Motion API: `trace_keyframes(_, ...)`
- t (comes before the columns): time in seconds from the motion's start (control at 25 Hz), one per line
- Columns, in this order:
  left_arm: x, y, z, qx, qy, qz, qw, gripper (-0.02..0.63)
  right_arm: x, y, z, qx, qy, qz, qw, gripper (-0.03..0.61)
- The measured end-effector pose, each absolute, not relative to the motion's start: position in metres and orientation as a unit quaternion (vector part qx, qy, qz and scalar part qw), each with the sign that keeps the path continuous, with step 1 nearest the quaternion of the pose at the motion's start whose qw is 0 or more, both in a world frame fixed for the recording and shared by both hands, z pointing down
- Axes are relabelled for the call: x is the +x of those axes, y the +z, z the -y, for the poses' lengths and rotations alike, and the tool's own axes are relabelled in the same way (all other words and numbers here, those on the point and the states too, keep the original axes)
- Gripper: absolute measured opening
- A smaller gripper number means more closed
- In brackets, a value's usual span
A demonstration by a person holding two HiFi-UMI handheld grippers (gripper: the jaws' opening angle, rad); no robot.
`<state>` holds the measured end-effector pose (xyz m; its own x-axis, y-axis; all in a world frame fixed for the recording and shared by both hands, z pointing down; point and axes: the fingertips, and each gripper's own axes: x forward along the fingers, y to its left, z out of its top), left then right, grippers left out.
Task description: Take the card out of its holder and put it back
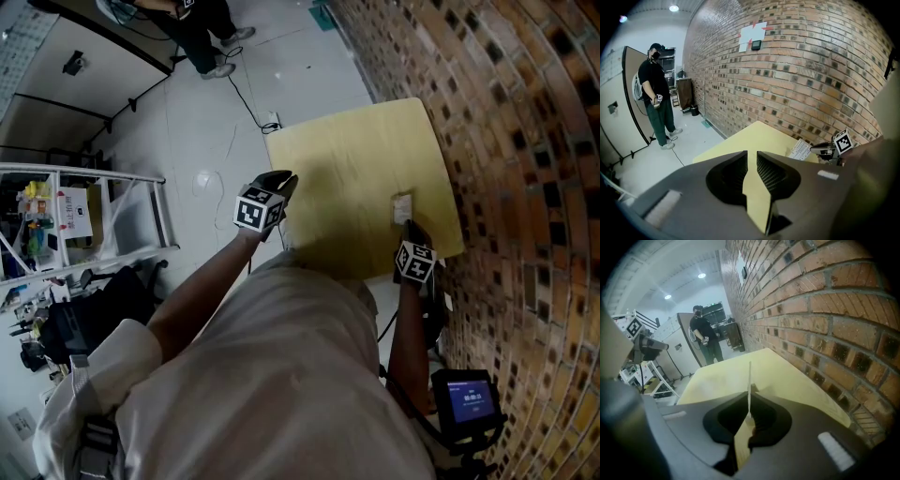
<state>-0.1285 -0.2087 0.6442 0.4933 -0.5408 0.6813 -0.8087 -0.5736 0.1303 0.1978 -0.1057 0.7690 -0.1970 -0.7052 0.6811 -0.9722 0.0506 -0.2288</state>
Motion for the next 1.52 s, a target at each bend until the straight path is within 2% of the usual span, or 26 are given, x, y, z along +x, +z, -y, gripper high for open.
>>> trace_keyframes(0.4, -0.112, 0.637, 0.204, 0.843, 0.297, 0.391, 0.219, 0.081, 0.2, 0.771, 0.106, 0.613, 0.32, 0.695, 0.196, 0.018)
trace_keyframes(0.56, -0.109, 0.641, 0.202, 0.845, 0.302, 0.386, 0.215, 0.081, 0.195, 0.792, 0.1, 0.593, 0.378, 0.675, 0.223, 0.02)
trace_keyframes(0.6, -0.107, 0.641, 0.203, 0.847, 0.3, 0.385, 0.212, 0.081, 0.193, 0.797, 0.099, 0.585, 0.393, 0.673, 0.224, 0.053)
trace_keyframes(0.64, -0.103, 0.64, 0.203, 0.849, 0.298, 0.382, 0.21, 0.081, 0.194, 0.799, 0.099, 0.583, 0.401, 0.673, 0.216, 0.119)
trace_keyframes(0.8, -0.093, 0.641, 0.198, 0.854, 0.307, 0.366, 0.208, 0.081, 0.205, 0.774, 0.102, 0.603, 0.394, 0.676, 0.155, 0.183)
trace_keyframes(1.2, -0.055, 0.644, 0.197, 0.87, 0.303, 0.326, 0.211, 0.081, 0.279, 0.681, 0.09, 0.664, 0.347, 0.662, 0.025, 0.172)
trace_keyframes(1.52, -0.043, 0.632, 0.203, 0.878, 0.289, 0.323, 0.205, 0.081, 0.349, 0.633, 0.057, 0.724, 0.301, 0.621, -0.01, 0.141)
